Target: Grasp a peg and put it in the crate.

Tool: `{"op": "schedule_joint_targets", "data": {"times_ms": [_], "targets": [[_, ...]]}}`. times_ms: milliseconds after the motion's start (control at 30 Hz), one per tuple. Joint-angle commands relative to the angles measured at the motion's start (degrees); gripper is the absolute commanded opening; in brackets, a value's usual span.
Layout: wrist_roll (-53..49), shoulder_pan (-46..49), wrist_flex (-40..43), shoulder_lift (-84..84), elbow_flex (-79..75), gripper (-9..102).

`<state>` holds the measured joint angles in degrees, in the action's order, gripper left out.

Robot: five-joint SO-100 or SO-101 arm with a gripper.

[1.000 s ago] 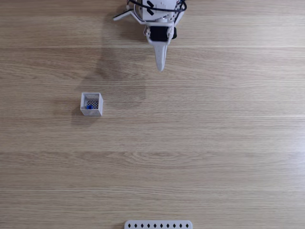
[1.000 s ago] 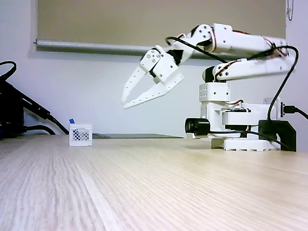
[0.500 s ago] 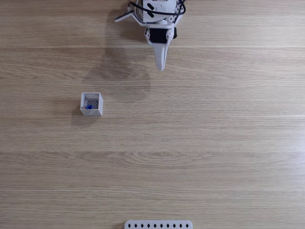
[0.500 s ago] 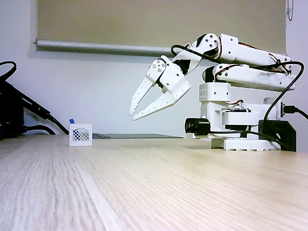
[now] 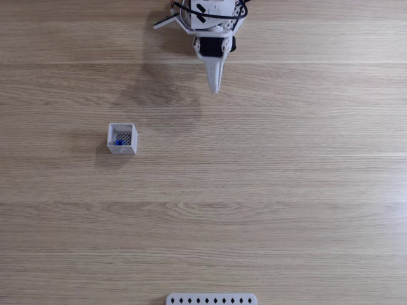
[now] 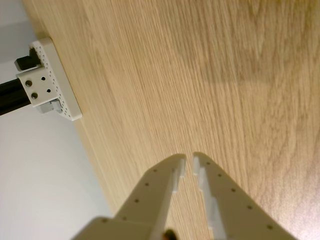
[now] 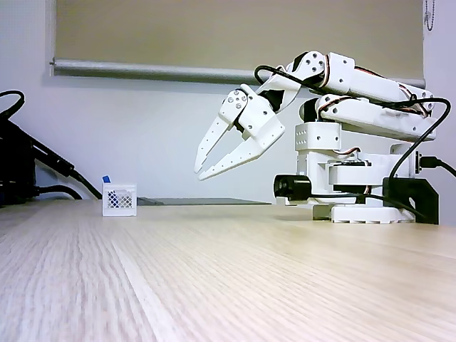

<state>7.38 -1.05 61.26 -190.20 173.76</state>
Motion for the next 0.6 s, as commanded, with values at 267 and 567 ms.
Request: {"op": "schedule_joint_targets", "data": {"times_ms": [267, 567], "targets": [[-0.62, -0.26, 0.88, -0.79, -1.67, 0], [-3.34, -0.26, 0.88, -0.79, -1.58, 0]]}}
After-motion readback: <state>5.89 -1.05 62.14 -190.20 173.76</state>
